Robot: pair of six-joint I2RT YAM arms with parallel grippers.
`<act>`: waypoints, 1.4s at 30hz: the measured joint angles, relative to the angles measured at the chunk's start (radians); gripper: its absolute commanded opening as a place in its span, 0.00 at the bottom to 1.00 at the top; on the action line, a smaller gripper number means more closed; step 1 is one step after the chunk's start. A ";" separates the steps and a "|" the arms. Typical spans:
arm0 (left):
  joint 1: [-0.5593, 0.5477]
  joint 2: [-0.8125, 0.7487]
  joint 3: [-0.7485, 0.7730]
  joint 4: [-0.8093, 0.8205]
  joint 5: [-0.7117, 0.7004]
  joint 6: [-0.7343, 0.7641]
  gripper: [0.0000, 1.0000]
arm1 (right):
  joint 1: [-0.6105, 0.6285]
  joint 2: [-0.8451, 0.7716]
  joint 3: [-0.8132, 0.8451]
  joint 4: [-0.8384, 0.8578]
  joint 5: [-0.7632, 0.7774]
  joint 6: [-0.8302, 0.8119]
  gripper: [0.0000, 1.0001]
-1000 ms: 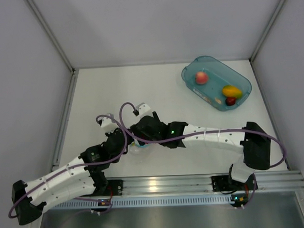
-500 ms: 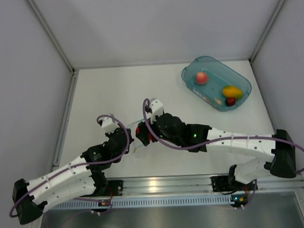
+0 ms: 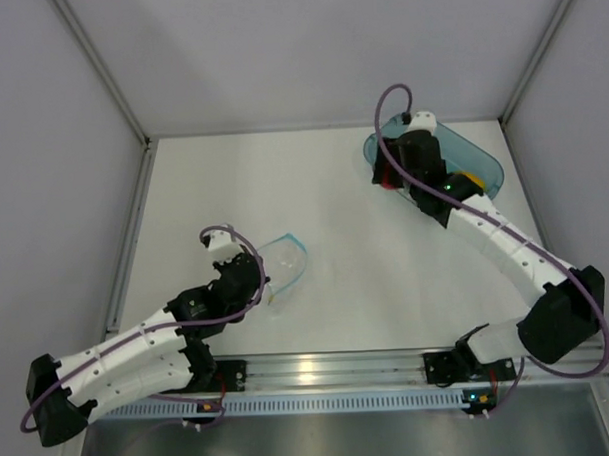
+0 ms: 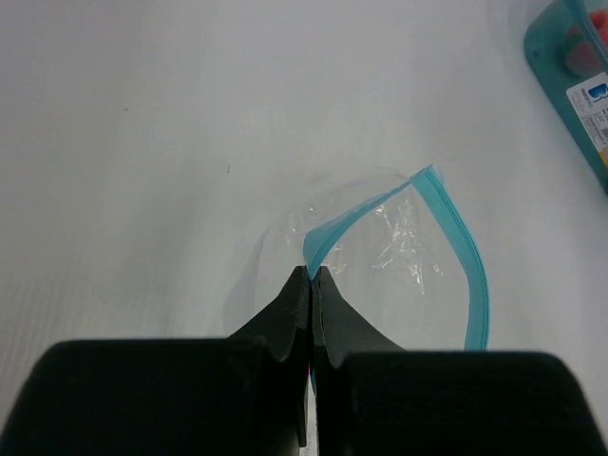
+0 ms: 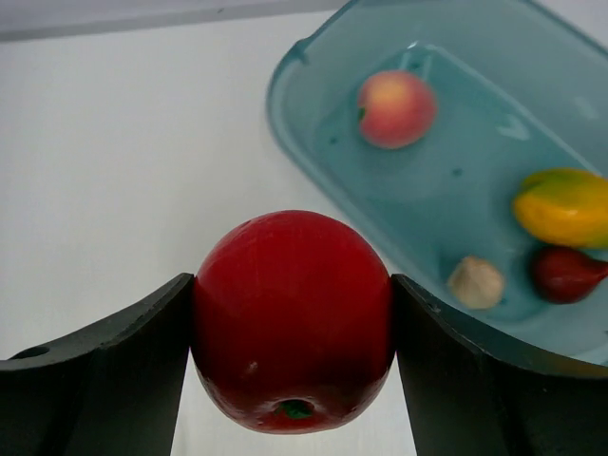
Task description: Open the zip-top bag and remove the fake food
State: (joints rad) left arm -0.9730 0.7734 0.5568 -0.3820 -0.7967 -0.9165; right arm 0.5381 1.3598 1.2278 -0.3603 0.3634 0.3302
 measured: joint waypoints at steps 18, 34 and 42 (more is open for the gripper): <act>0.006 0.063 0.130 -0.009 0.176 0.161 0.00 | -0.451 0.748 0.544 -0.106 -0.046 -0.192 0.51; 0.011 0.109 0.226 -0.072 0.134 0.223 0.00 | -0.457 0.774 0.691 -0.202 -0.078 -0.233 0.99; 0.025 0.180 0.335 -0.121 -0.018 0.294 0.00 | -0.466 0.465 0.513 -0.222 -0.278 -0.143 0.99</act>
State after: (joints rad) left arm -0.9482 0.9539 0.8913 -0.5026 -0.8150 -0.6228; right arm 0.0723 1.8252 1.7405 -0.5819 0.0856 0.1871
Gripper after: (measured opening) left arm 0.019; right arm 0.993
